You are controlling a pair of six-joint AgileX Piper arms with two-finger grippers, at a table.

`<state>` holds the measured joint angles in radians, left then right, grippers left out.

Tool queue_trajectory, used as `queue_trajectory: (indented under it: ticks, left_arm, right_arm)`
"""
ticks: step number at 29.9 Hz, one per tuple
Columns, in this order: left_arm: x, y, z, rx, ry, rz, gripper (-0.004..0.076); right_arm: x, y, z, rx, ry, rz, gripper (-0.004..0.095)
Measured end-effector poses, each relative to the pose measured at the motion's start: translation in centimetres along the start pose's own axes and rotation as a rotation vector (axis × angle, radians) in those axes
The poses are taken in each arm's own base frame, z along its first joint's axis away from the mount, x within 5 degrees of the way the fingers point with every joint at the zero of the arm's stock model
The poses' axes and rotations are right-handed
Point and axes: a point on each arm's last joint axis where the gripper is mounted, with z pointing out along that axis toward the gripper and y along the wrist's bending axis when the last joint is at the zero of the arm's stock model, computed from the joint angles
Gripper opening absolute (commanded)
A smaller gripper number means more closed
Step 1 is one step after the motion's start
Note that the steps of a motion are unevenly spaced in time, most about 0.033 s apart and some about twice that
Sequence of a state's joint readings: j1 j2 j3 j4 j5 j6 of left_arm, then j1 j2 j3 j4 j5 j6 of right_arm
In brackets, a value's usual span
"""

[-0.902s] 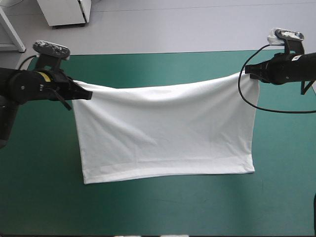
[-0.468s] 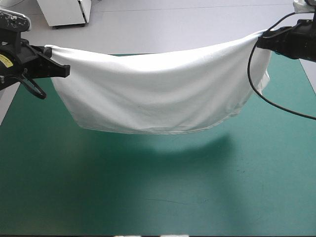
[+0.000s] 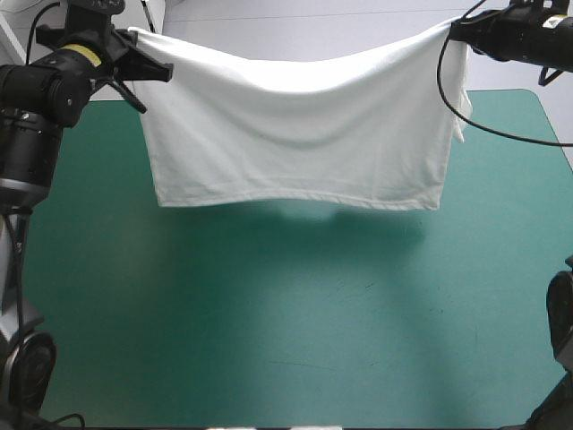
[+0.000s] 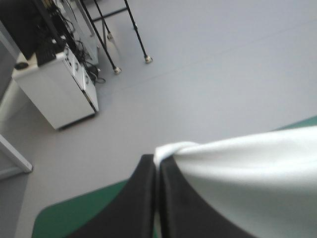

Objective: Fold the cloth

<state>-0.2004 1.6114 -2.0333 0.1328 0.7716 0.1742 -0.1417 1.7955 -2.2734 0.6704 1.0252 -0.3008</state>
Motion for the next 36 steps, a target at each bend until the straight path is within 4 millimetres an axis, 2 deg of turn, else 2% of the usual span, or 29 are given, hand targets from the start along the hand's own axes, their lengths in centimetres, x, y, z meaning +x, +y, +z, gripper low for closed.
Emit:
queue_trajectory:
  ticks: [5,9,13,20,23,27,33,36]
  left_arm:
    - [-1.9,0.7,3.1,-0.062,-0.102,0.036,-0.0008]
    - [-1.8,1.6,5.2,-0.07,-0.105,0.002,-0.0008]
    - [1.2,1.9,7.9,-0.023,0.074,-0.042,-0.0008]
    - [7.6,-0.2,11.7,0.155,0.48,-0.124,-0.0009]
    - [9.4,-0.8,12.0,0.193,0.599,-0.136,-0.0009]
    - [10.4,-1.2,11.7,0.214,0.652,-0.145,-0.0009]
    - [12.2,-2.3,9.5,0.281,0.74,-0.195,-0.0009]
    - [14.3,-3.0,7.9,0.305,0.823,-0.206,-0.0009]
  right_arm:
    - [-0.8,-1.4,2.5,-0.013,-0.061,-0.009,-0.0015]
    - [-0.2,-3.0,4.3,-0.02,-0.053,0.008,-0.0015]
    - [1.6,-5.6,6.2,-0.011,0.023,0.048,-0.0015]
    - [6.3,-7.8,8.6,-0.039,0.309,0.118,-0.0015]
    - [8.6,-8.5,9.5,-0.041,0.408,0.163,-0.0015]
    - [10.7,-9.1,9.8,-0.024,0.493,0.203,-0.0015]
    - [11.8,-7.7,7.6,-0.019,0.545,0.234,-0.0015]
    - [12.7,-7.0,6.3,-0.009,0.58,0.246,-0.0015]
